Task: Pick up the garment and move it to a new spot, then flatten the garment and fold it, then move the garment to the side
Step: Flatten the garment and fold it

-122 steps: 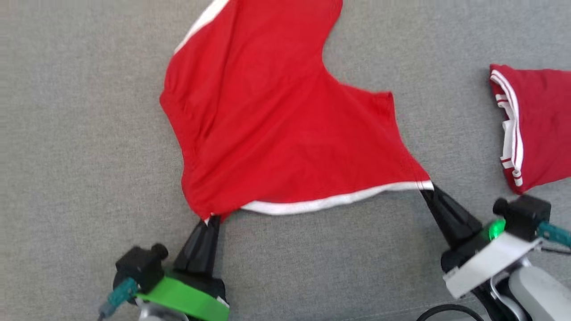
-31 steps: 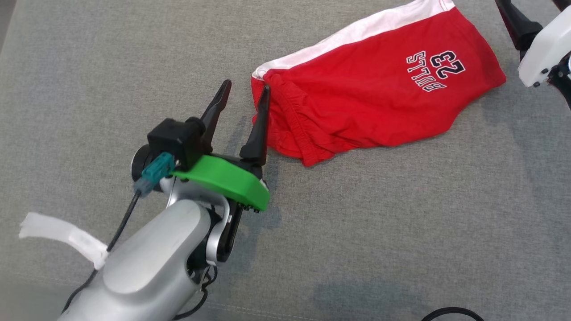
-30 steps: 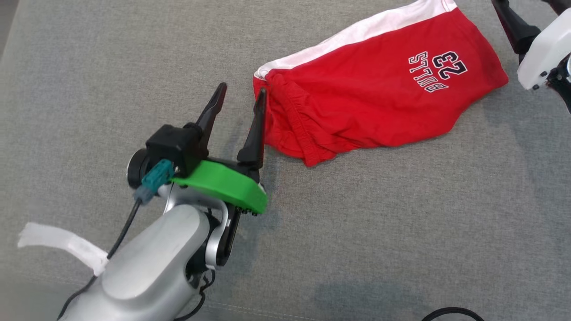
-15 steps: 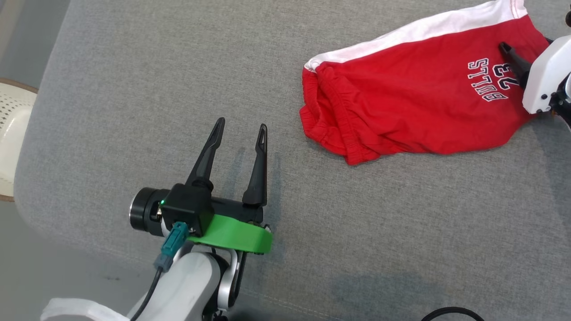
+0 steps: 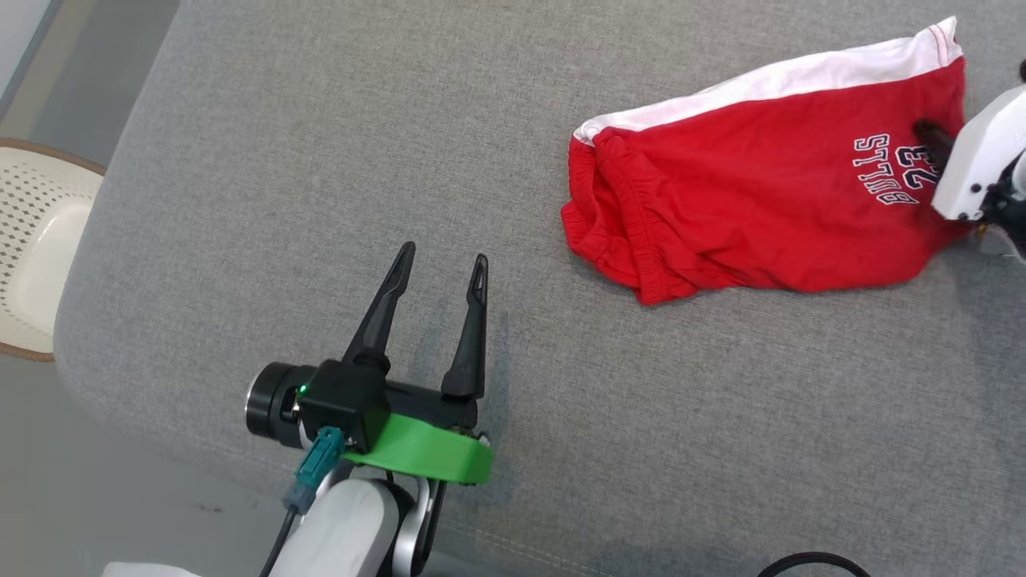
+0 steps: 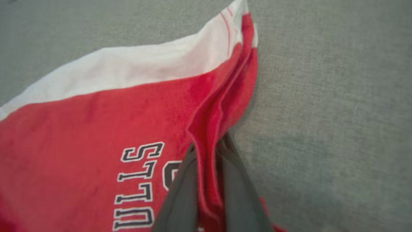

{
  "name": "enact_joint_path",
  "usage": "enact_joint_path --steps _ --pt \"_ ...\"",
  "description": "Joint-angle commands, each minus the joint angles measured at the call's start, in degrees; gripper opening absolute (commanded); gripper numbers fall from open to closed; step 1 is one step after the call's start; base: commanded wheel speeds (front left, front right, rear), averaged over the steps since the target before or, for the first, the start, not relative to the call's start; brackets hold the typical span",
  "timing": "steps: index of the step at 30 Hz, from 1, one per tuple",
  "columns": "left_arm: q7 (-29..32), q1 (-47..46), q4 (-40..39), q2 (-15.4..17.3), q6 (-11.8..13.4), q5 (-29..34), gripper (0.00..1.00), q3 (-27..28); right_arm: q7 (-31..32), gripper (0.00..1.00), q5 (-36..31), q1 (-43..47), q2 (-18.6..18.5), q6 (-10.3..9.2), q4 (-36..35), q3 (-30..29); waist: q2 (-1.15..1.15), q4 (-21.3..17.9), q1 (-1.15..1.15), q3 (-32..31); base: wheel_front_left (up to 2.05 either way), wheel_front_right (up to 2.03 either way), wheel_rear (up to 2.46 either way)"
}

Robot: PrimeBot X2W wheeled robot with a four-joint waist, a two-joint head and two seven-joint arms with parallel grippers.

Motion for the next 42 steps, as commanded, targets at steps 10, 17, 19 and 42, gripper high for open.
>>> enact_joint_path --steps 10,17,19,42 --pt "-0.3 11.7 2.5 1.7 -4.8 2.7 1.00 7.2 4.6 0.00 20.8 12.8 2.3 0.01 -8.7 -10.4 0.00 -10.5 0.00 -9.9 0.00 0.00 0.00" --pt "-0.3 15.2 2.3 0.7 -6.4 4.4 1.00 9.4 2.8 0.00 21.1 19.0 -4.4 0.02 -5.9 -14.8 0.00 -13.9 0.00 -11.7 0.00 0.00 0.00" --pt "-0.3 15.9 2.2 0.3 -7.0 4.9 1.00 9.6 0.9 0.00 20.2 19.8 -5.7 0.02 -5.2 -15.9 0.00 -14.3 0.00 -11.9 0.00 0.00 0.00" --pt "-0.3 17.9 3.1 -4.4 -11.7 11.5 1.00 13.2 -6.6 0.00 0.3 12.5 22.8 0.02 -10.2 -15.1 0.00 -12.4 0.00 -8.9 0.00 0.00 0.00"
